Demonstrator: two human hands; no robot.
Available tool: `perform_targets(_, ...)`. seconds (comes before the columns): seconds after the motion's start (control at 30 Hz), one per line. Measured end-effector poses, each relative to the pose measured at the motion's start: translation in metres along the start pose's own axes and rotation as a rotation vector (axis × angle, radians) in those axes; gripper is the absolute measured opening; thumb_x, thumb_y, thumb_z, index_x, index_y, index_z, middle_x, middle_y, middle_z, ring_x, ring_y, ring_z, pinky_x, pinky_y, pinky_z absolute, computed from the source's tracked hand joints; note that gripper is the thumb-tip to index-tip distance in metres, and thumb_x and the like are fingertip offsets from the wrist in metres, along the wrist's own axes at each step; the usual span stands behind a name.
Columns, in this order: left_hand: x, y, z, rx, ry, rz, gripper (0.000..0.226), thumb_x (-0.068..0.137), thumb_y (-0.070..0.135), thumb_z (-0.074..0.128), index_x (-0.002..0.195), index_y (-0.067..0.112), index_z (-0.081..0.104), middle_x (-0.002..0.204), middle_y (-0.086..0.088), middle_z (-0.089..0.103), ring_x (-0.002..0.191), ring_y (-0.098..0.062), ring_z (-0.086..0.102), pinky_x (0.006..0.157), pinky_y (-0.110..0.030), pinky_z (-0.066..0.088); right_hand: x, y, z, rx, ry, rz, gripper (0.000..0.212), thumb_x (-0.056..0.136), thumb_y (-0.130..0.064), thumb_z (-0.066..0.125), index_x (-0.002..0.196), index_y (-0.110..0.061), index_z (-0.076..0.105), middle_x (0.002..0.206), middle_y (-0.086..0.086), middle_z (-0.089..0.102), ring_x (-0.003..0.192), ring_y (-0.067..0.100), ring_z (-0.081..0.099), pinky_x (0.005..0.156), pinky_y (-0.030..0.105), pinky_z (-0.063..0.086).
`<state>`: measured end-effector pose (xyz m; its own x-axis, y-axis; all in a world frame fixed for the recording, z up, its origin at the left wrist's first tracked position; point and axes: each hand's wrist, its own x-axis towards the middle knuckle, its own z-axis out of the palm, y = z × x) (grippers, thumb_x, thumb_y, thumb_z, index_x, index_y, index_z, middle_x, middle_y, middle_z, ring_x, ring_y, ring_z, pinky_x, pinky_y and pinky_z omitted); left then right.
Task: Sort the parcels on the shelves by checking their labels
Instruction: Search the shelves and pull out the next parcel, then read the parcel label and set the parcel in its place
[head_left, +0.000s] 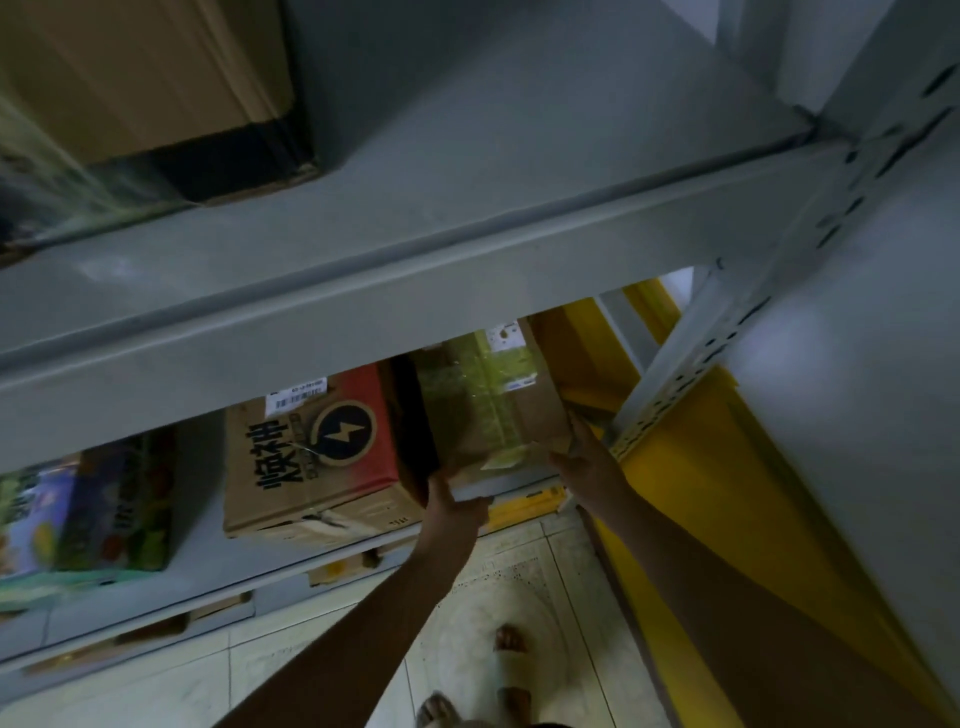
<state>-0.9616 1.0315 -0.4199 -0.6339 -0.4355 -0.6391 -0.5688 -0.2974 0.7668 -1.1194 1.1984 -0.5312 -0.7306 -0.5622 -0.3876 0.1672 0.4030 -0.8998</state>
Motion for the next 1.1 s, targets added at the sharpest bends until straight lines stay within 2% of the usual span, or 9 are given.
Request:
perform_targets(0.1,-0.024,-0.013,-0.008,0.082,-0.058,0.017,0.063,0.093,-0.006,0.059,0.146,0.02,0.036,0.136,-0.004,0.049,0.104,-0.024,0.072,0.089,-0.042,0.058,-0.064,-0.062,0.004,-0.006,0.156,0.144,0.068,0.091,-0.035,0.07,0.151,-0.029,0.039,0.142,0.004,0.056,0.112,0.021,0.059,0.09,0.034,0.052)
perform_targets(0.2,-0.04,-0.035,-0.024,0.127,-0.057,-0.034,0.053,0.096,0.005,0.063,0.137,0.027,0.038,0.132,0.004,0.054,0.098,-0.021,0.074,0.086,-0.039,0.059,-0.104,-0.053,0.003,-0.114,0.213,0.264,0.051,0.1,-0.016,0.061,0.147,-0.014,0.043,0.138,0.011,0.057,0.12,0.03,0.059,0.096,0.031,0.052)
perform_targets(0.27,-0.04,-0.044,-0.03,0.186,-0.003,-0.072,0.055,0.096,0.017,0.067,0.141,0.024,0.036,0.132,0.0,0.059,0.099,-0.023,0.072,0.082,-0.038,0.056,-0.113,-0.044,0.0,-0.038,0.25,0.304,0.041,0.1,-0.012,0.061,0.14,-0.008,0.049,0.132,0.016,0.058,0.104,0.03,0.059,0.073,0.013,0.049)
perform_targets(0.33,-0.032,-0.044,-0.029,0.285,0.026,-0.122,0.062,0.094,0.036,0.069,0.145,0.019,0.038,0.134,-0.004,0.059,0.106,-0.021,0.067,0.085,-0.038,0.056,-0.106,-0.041,-0.004,-0.017,0.272,0.362,0.04,0.1,-0.027,0.062,0.135,-0.01,0.054,0.121,0.013,0.06,0.094,0.026,0.059,0.066,0.02,0.05)
perform_targets(0.43,-0.013,-0.035,-0.021,0.196,-0.039,-0.251,0.057,0.095,0.041,0.065,0.142,0.015,0.044,0.131,-0.006,0.056,0.113,-0.023,0.056,0.091,-0.043,0.049,-0.089,-0.036,-0.007,-0.026,0.149,0.413,0.076,0.085,-0.063,0.061,0.142,-0.014,0.048,0.121,0.007,0.06,0.107,0.028,0.062,0.091,0.046,0.054)
perform_targets(0.63,0.004,-0.047,-0.022,0.014,-0.17,-0.32,0.055,0.093,0.045,0.065,0.135,0.014,0.05,0.132,-0.004,0.06,0.126,-0.023,0.053,0.118,-0.047,0.035,-0.096,-0.018,-0.001,0.301,0.049,0.476,0.046,0.096,-0.053,0.055,0.134,-0.027,0.05,0.126,-0.001,0.057,0.115,0.024,0.055,0.11,0.05,0.044)
perform_targets(0.8,-0.022,-0.063,-0.039,-0.016,-0.178,-0.288,0.096,0.048,0.059,0.088,0.128,0.018,0.056,0.126,-0.006,0.067,0.119,-0.023,0.062,0.111,-0.047,0.046,-0.141,-0.006,0.012,0.35,0.171,0.415,0.045,0.096,-0.047,0.059,0.132,-0.022,0.058,0.112,-0.004,0.065,0.103,0.025,0.064,0.104,0.051,0.051)
perform_targets(1.0,-0.088,-0.061,-0.073,0.025,-0.311,-0.104,0.085,0.057,0.052,0.088,0.132,0.021,0.062,0.125,-0.001,0.072,0.116,-0.018,0.068,0.106,-0.043,0.051,-0.232,-0.033,0.047,0.382,0.311,0.218,0.072,0.06,-0.077,0.067,0.119,-0.035,0.066,0.114,-0.003,0.073,0.104,0.018,0.069,0.09,0.046,0.059)
perform_targets(1.1,-0.127,-0.056,-0.093,0.047,-0.361,0.001,0.081,0.058,0.044,0.089,0.131,0.024,0.062,0.12,0.002,0.075,0.11,-0.016,0.072,0.091,-0.031,0.056,-0.275,-0.057,0.06,0.341,0.347,0.068,0.095,0.051,-0.088,0.07,0.126,-0.03,0.065,0.114,-0.006,0.075,0.103,0.013,0.071,0.085,0.038,0.059)
